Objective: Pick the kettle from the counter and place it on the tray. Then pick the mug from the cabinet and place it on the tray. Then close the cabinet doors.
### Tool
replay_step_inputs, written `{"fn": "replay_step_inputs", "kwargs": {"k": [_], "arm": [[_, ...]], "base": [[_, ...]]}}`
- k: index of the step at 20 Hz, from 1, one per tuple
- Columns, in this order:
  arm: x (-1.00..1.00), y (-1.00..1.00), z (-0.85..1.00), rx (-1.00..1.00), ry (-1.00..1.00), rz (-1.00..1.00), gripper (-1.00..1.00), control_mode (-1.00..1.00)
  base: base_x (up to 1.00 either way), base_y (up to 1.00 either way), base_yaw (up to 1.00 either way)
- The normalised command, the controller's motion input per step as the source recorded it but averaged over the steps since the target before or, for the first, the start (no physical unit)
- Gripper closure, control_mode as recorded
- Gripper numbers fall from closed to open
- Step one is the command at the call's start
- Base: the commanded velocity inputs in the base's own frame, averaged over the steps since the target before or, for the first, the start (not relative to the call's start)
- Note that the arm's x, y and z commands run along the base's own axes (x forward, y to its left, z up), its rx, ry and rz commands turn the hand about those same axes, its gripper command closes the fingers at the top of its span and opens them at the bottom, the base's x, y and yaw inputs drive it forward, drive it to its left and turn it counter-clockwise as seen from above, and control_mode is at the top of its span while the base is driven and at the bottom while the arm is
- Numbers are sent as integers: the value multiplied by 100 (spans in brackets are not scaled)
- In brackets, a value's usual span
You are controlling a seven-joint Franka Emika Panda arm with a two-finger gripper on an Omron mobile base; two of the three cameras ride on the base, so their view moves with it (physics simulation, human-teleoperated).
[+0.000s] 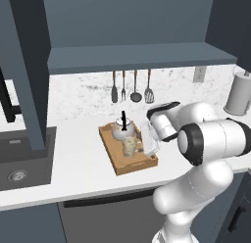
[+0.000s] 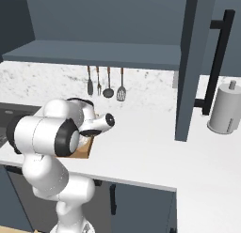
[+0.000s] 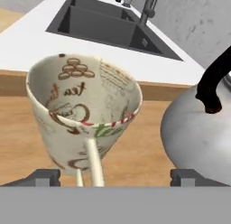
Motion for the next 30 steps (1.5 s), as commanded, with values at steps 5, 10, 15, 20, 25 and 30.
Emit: {"fn": "replay_step_inputs", "kwargs": {"k": [5, 10, 15, 20, 25, 30], "arm": [[-4, -7, 31, 0, 0, 11, -100, -100], [-15, -9, 58, 0, 0, 9, -100, -100], [-52, -1, 62, 3, -3, 1, -100, -100], [-57, 2, 54, 1, -9, 0, -100, -100], [-48, 6, 47, 0, -12, 0, -100, -100], [-38, 7, 42, 0, -9, 0, -100, -100]], "base": [[0, 0, 0], [0, 0, 0], [0, 0, 0], [0, 0, 0], [0, 0, 0], [0, 0, 0]]}}
